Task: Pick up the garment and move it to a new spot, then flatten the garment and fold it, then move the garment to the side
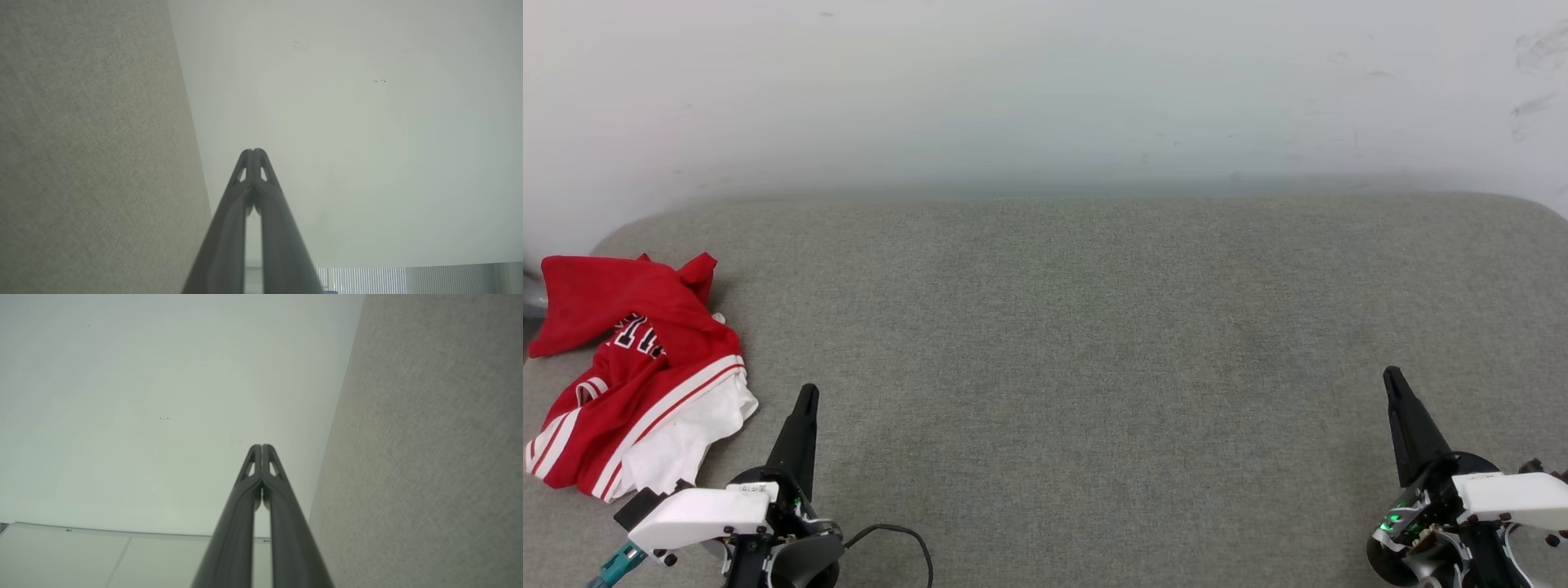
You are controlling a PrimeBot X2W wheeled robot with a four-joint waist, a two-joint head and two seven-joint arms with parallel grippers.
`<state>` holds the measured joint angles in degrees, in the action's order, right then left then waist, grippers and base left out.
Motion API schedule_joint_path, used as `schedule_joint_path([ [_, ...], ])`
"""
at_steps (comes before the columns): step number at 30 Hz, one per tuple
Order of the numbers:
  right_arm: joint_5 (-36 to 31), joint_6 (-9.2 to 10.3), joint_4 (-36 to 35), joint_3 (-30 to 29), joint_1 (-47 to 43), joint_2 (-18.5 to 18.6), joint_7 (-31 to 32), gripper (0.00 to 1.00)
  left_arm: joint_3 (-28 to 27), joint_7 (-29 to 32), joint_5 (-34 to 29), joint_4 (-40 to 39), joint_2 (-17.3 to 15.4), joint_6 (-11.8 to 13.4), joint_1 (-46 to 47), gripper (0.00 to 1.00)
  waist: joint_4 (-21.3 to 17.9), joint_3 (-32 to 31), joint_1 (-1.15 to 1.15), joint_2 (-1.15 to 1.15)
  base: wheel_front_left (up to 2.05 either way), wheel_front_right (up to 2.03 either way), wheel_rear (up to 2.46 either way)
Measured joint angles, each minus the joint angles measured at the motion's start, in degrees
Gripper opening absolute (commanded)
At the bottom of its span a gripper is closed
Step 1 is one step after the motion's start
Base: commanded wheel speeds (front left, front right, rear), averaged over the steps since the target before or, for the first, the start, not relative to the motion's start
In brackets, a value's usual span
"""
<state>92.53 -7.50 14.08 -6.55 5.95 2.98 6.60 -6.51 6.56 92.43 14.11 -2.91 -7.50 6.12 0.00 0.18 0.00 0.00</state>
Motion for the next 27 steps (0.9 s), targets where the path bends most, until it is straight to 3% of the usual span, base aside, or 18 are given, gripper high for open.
schedule_joint_path([
  [27,0.00,0.00,0.00,0.00,0.00,0.00,0.00,0.00,0.00,0.00,0.00,0.00,0.00,0.00,0.00,0.00,0.00,0.00,0.00,0.00,0.00,0.00,0.00],
])
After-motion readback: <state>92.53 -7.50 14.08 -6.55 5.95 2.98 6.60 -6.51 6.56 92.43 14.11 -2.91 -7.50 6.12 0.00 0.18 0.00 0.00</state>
